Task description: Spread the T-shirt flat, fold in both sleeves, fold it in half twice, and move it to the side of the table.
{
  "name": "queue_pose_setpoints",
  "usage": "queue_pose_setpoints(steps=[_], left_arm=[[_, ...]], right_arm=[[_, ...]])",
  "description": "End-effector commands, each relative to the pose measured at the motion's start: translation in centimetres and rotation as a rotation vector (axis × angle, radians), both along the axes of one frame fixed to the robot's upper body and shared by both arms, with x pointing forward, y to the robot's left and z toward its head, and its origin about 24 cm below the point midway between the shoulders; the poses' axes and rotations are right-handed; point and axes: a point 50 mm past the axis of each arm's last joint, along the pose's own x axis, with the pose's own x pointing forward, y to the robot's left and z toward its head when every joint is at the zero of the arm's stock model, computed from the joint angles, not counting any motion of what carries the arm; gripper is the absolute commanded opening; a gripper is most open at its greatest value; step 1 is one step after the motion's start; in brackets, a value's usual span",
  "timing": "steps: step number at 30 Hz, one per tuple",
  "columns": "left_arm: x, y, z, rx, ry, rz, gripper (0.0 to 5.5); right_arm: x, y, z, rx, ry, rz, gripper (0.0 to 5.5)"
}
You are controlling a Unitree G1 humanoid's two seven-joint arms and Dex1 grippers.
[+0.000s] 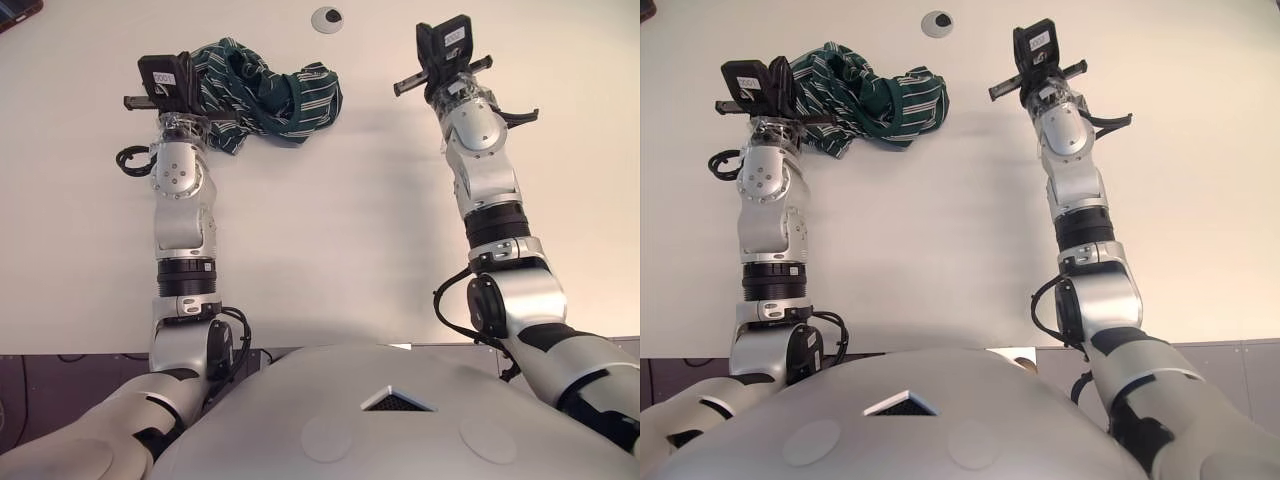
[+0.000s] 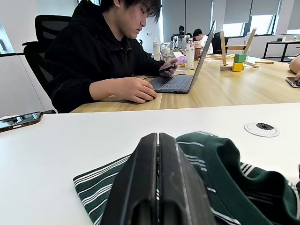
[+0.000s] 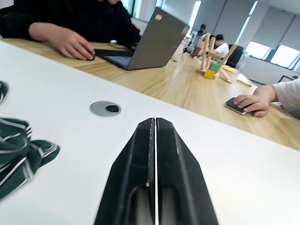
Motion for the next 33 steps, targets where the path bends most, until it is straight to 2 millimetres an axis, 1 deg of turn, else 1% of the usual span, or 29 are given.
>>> queue_pose_setpoints(steps=[1,2,4,8,10,12,16,20,29,33], left_arm=[[-0.2,0.4,-0.5,0.006,0.032,0.020,0.00],[-0.2,0.5,-0.5,0.006,0.033,0.022,0.00],[0.1,0.4,-0.5,0.007,0.033,0.018,0.00],[0.2,0.3,-0.5,0.000,0.032,0.024,0.00],[0.1,0.2,-0.8,-0.013,0.036,0.037,0.00],[0.0,0.0,-1.0,-0.017,0.037,0.040,0.00],[0.1,-0.3,-1.0,-0.023,0.032,0.044,0.00],[0.1,-0.3,-1.2,-0.027,0.032,0.047,0.00],[0.2,-0.3,-1.2,-0.021,0.033,0.046,0.00],[0.4,-0.3,-1.2,-0.019,0.033,0.042,0.00]], right_arm=[[-0.2,4.1,-0.1,-0.044,0.101,0.372,0.58],[0.0,4.8,0.1,-0.058,0.112,0.439,0.83],[0.6,5.7,0.6,-0.088,0.126,0.521,1.15],[1.7,6.2,1.6,-0.190,0.141,0.598,1.78],[1.8,6.4,1.3,-0.263,0.174,0.648,2.07],[1.7,6.7,0.9,-0.310,0.191,0.657,2.11],[1.9,7.3,0.5,-0.318,0.205,0.619,2.11],[2.2,7.6,0.4,-0.297,0.209,0.556,1.47],[1.4,7.9,-0.7,-0.298,0.229,0.597,0.02],[1.4,7.9,-0.8,-0.297,0.216,0.590,0.02]])
